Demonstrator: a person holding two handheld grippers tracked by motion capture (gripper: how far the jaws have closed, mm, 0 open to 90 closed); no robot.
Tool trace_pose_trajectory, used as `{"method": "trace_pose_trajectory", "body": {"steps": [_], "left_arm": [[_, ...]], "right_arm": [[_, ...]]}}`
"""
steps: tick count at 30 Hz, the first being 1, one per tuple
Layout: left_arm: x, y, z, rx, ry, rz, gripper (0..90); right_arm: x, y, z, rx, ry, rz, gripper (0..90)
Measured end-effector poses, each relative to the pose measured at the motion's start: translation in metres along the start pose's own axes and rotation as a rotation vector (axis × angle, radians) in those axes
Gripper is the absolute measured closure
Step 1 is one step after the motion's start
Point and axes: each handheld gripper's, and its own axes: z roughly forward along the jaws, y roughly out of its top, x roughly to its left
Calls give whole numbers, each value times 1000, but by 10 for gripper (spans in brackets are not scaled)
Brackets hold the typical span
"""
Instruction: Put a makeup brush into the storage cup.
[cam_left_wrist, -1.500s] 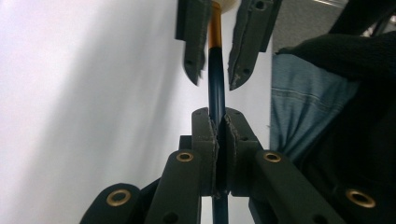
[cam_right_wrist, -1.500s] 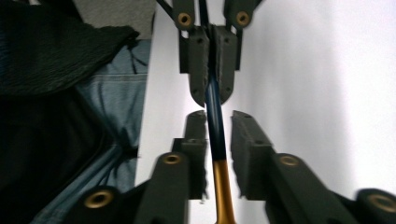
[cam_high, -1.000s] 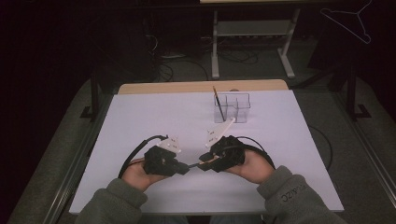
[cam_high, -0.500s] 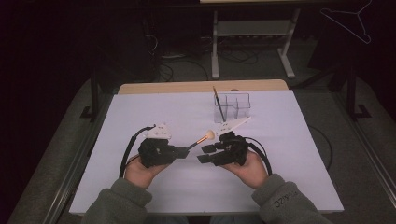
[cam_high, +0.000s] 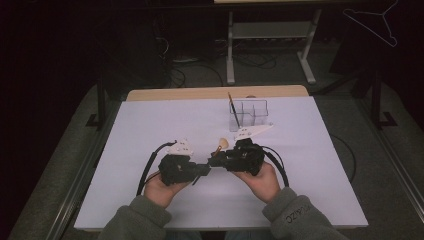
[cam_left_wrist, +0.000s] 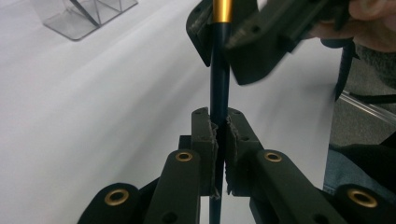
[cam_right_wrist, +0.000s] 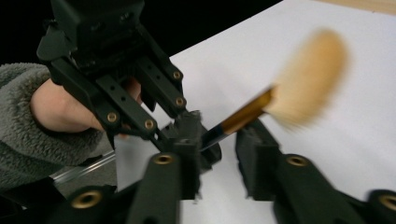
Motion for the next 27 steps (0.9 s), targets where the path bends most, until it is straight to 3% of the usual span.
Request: {"method": "trace_pose_trajectory", "body": {"steps": [2,5,7,9,14,27], "left_arm": [[-1,1,2,14,8,24,835],[-2,1,5,15,3,23,828],[-2,1,6,21,2,38,821],[-2,1,6,10,3,25,753],[-2,0,3,22,21,44,673],[-1,-8,-6,-4,44,19,620]], "right_arm": [[0,1,0,2,14,7,766],[0,2,1,3,55,18,820],[2,3,1,19,50,6,823],[3,4,2,31,61,5,824],[3,7,-1,65,38,-7,825],[-4,12,-17,122,-51,-37,825]]}}
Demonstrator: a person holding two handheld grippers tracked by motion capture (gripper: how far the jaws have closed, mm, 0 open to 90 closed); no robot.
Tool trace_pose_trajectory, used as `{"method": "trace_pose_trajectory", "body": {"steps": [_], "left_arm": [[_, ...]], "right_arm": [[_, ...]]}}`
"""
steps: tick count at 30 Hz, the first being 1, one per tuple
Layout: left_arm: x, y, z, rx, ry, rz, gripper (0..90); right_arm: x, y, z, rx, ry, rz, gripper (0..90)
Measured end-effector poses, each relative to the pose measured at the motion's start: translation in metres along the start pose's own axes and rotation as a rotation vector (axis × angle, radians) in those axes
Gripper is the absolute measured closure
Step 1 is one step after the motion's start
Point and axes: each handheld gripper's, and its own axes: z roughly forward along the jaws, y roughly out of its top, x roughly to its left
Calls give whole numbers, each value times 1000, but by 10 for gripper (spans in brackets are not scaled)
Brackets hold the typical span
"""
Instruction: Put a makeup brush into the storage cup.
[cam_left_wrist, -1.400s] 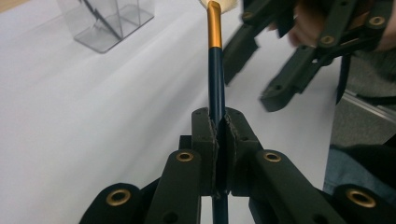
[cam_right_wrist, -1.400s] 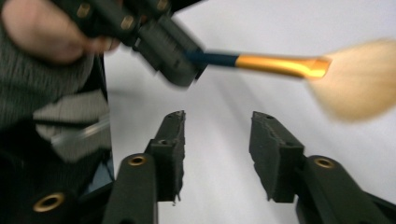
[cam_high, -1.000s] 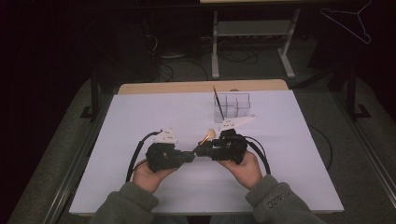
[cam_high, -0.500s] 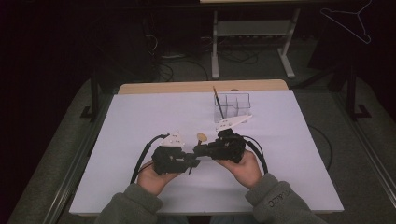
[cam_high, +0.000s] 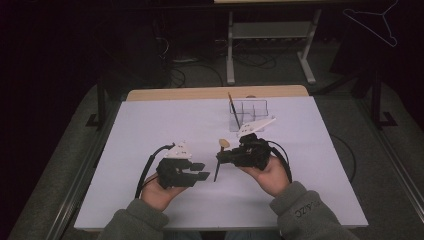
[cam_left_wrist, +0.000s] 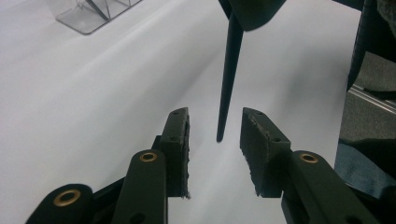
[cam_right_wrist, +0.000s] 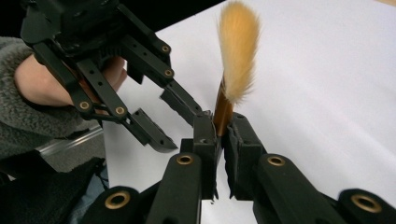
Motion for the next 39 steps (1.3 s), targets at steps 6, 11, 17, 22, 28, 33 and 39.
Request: {"method": "trace_pose_trajectory", "body": {"steps": [6,11,17,22,28,33,39], "left_arm": [[2,-3,-3,-2,6,-6,618],[3,-6,-7,1,11,-13,614],[5,-9,-12,-3,20,-11,608],[6,-13,-16,-2,30,-16,604],[7,-18,-22,-12,41,-32,597],[9,-21,-26,-13,49,-32,590],[11,-25,-32,-25,61,-40,581]], "right_arm": [[-3,3,-4,12,-21,-7,825],[-7,5,-9,22,-38,-12,825],[-10,8,-15,46,-56,-3,825],[-13,10,-21,46,-73,-6,824],[-17,11,-26,53,-92,-1,825],[-19,14,-30,66,-107,-8,825],[-21,16,-36,72,-125,-4,824]]}}
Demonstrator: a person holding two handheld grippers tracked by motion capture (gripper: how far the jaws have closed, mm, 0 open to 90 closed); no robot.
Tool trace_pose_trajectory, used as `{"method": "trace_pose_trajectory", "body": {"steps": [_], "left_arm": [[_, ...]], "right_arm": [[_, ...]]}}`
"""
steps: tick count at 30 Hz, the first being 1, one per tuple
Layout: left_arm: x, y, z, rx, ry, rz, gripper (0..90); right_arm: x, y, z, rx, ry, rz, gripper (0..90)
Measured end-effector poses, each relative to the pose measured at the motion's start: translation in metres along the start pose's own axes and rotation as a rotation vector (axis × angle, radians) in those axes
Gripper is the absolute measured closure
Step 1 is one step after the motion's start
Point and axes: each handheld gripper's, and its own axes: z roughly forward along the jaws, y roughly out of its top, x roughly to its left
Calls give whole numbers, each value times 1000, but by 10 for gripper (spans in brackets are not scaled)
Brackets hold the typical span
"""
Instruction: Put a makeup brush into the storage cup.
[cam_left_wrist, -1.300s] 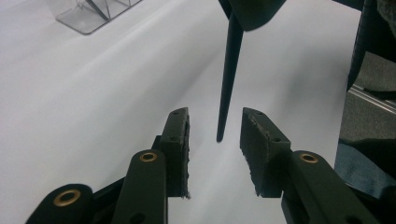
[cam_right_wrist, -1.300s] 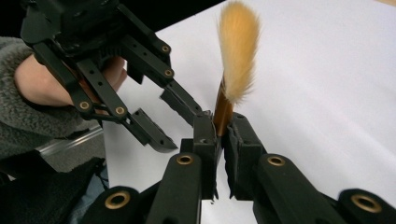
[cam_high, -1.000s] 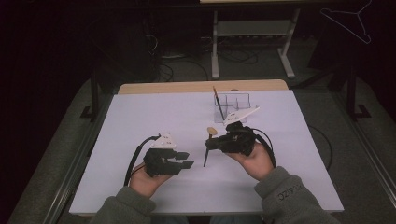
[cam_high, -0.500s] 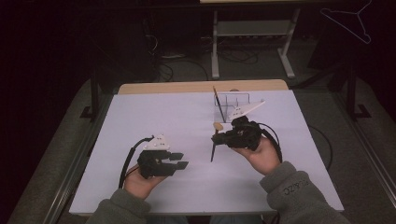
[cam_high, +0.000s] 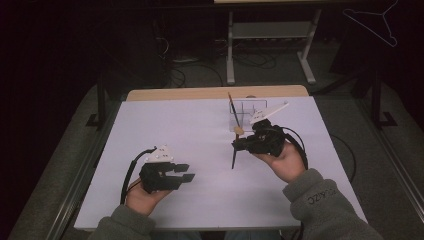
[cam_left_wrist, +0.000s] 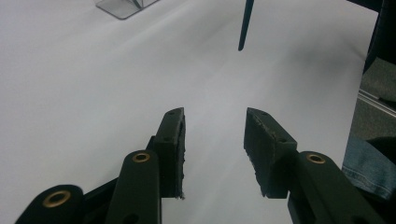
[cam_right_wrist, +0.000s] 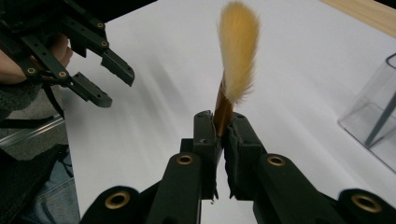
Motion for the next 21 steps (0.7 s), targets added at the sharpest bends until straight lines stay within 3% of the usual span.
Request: {"method": "trace_pose_trajectory", "body": {"steps": [21], "left_arm": [[10,-7,-7,-12,24,-28,559]], "right_arm": [[-24,13,-19,-9,-46,33,824]]}}
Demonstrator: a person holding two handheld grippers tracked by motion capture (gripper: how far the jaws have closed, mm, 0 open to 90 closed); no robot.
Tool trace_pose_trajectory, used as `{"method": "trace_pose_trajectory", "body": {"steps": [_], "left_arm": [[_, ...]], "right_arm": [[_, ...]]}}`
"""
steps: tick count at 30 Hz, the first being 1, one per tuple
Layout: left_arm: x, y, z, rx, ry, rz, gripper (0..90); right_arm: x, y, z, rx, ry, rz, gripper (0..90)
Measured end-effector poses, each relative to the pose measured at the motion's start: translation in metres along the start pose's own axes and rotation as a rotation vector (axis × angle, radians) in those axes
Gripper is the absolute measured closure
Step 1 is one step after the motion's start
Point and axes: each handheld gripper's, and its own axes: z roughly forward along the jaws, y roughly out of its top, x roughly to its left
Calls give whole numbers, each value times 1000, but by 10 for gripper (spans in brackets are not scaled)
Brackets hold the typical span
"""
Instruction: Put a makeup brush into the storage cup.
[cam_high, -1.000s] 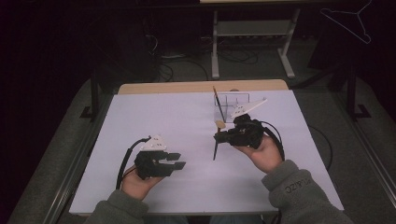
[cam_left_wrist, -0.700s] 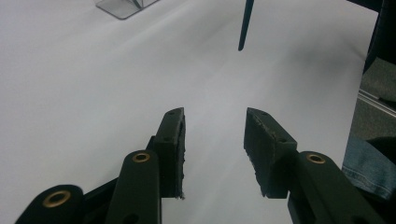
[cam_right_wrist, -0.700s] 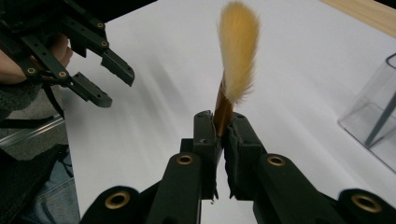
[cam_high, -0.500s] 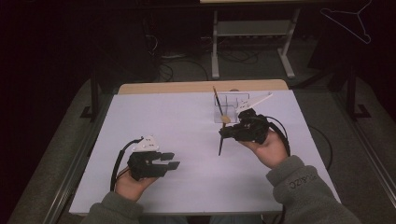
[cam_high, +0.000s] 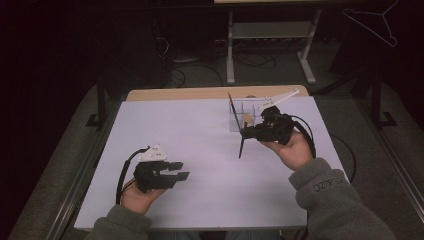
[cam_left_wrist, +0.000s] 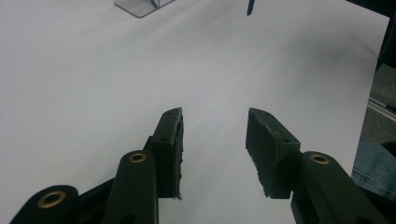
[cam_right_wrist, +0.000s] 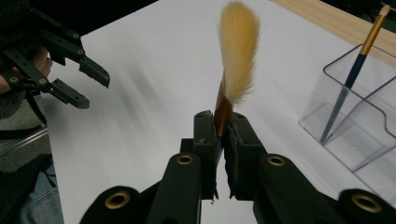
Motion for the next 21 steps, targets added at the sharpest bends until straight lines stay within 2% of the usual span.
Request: {"method": "trace_pose_trajectory", "body": {"steps": [4,14,15,19,21], "left_arm": [[0,-1,0,-8,0,-12,551],[1,-2,-2,-7,2,-9,541],[3,-2,-3,-5,6,8,540],[3,-3,-7,-15,12,-8,538],[4,-3,-8,-15,18,-2,538]], "right_arm": [[-4,4,-3,0,-6,13,825],[-11,12,-10,-14,-36,15,824],[-11,13,-11,-18,-37,18,825],[-13,16,-13,-29,-40,20,825],[-14,18,-13,-27,-43,16,824]]}}
